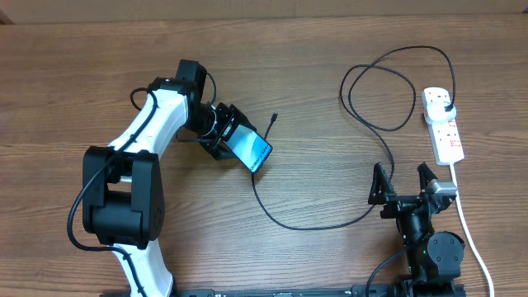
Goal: Plug charger to phone and switch on socket
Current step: 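Carry the phone with the left gripper toward the cable end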
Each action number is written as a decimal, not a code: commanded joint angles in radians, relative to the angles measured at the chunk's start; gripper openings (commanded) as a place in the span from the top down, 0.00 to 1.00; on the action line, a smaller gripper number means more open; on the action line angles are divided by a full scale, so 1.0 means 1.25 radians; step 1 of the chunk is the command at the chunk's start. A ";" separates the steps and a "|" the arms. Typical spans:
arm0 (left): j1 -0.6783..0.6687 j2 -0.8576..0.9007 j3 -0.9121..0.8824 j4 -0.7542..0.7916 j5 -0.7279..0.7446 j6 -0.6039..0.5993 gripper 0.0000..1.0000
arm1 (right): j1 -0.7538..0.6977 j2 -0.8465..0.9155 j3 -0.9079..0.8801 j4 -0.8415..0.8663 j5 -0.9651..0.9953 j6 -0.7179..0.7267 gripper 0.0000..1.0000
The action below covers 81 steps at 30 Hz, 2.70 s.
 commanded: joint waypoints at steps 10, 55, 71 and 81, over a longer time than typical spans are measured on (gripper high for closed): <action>0.028 0.004 0.020 0.002 0.271 -0.169 0.41 | 0.003 -0.009 -0.009 0.005 0.008 0.000 0.00; 0.031 0.004 0.020 0.127 0.335 -0.484 0.42 | 0.003 -0.009 -0.009 0.005 0.008 0.000 0.00; 0.031 0.004 0.020 0.126 0.350 -0.460 0.42 | 0.003 -0.009 -0.009 0.005 0.008 0.000 0.00; 0.029 0.004 0.020 0.127 0.365 -0.446 0.41 | 0.003 -0.009 -0.009 0.005 0.008 0.000 0.00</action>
